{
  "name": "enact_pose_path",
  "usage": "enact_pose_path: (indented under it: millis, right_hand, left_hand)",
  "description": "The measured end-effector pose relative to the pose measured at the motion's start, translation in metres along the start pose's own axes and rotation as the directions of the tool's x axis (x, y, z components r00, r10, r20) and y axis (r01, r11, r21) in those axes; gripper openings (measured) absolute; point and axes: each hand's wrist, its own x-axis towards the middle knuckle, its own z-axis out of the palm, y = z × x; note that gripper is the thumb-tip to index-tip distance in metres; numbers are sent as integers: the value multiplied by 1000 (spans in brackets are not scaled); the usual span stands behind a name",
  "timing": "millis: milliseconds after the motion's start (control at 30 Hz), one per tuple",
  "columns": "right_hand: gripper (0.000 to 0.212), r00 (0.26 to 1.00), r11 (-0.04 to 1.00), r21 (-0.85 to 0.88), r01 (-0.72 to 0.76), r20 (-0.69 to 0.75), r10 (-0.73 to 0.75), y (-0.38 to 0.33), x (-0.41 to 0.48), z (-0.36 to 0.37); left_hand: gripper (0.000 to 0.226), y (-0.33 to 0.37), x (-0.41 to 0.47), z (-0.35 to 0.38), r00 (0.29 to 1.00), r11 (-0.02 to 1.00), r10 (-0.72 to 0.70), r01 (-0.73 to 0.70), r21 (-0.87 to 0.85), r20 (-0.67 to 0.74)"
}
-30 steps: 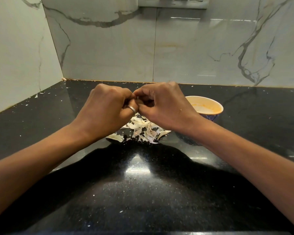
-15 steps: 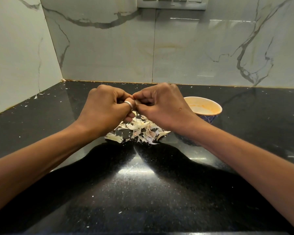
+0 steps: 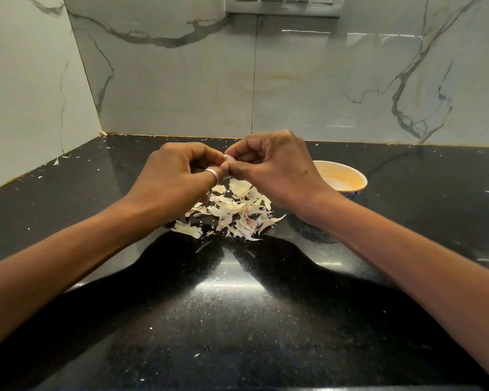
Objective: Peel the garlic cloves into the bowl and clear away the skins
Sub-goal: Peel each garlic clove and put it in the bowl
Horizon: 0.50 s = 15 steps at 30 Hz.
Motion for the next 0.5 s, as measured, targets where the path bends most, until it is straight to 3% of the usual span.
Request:
enact_pose_path:
  millis: [133, 400, 500]
  right_hand:
    - [11, 996, 991, 97, -94, -1, 95, 1, 1, 0]
    - [8, 973, 915, 334, -225, 131, 191, -2, 0, -4]
    - [10, 966, 900, 359, -247, 160, 202, -3, 1, -6]
  left_hand:
    - [22, -2, -1, 1, 993, 983, 111, -116, 139, 39]
    - [20, -10, 5, -2, 979, 958, 203, -199, 209, 2]
    - [23, -11, 5, -3, 948, 896, 317, -308, 318, 24]
